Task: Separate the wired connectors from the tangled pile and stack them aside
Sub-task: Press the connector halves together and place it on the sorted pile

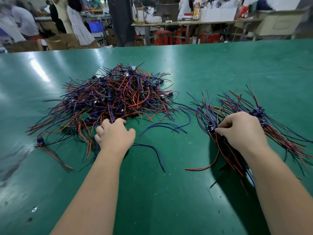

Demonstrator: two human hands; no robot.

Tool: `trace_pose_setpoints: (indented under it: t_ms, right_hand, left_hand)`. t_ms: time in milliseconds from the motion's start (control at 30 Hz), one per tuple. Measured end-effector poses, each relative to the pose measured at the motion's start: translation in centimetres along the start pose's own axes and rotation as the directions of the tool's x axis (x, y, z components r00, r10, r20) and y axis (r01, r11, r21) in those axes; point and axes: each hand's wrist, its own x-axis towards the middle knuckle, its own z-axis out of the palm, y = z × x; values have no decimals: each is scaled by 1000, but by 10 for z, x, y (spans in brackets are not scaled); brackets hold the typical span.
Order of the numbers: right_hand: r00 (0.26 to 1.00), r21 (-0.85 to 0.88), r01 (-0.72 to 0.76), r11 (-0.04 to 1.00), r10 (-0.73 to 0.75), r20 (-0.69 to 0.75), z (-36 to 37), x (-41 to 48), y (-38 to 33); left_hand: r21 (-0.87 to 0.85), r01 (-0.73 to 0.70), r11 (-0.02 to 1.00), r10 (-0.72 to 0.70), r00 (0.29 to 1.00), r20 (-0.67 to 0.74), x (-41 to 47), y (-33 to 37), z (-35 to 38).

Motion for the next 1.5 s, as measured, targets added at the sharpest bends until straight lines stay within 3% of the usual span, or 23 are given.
trace_pose_setpoints:
  t_ms: [167,300,400,600,800,900,967,1033,1100,1167,1267,1500]
  right_hand:
    - [996,16,44,999,-43,-81,0,0,-1]
    - [995,19,50,999,-48,-84,2,1,0]
    - [1000,-35,3,999,-3,13,4,2,2]
    - [999,-33,1,999,0,32,5,2,3]
    - [1000,14,-3,1000,3,29,6,2,3]
    - [1000,7,3,1000,-4,24,5,1,2]
    - [1000,-8,4,1000,-4,23,5,1,2]
    - [1000,-15,1,1000,0,27,5,0,1]
    - [999,-20,-1,1000,2,41,6,0,1]
    - [999,-18,0,1000,1,50,6,0,0]
    - [999,-14,4,1000,-3,44,5,-1,0]
    - [998,27,56,998,-55,-38,2,-4,-6]
  left_hand:
    - [12,-20,1000,21,997,-74,2,1,-1]
    - [-131,-115,985,84,972,-218,2,0,-3]
    - [-290,-231,929,133,938,-321,3,1,-4]
    - [-541,-399,741,114,868,-484,0,7,-5]
    - [-784,-365,502,-1,906,-423,2,11,-2]
    - [-818,-323,476,-21,926,-378,4,12,-1]
    - [-821,-253,513,-16,953,-304,4,13,0]
    - [-731,-221,645,44,966,-253,4,12,3]
    - [-490,-245,837,135,959,-249,0,11,7]
    - [-219,-250,943,193,949,-251,-5,9,7]
    - [45,-196,980,201,947,-249,-9,8,1]
    - [203,-101,974,99,995,20,-17,14,5]
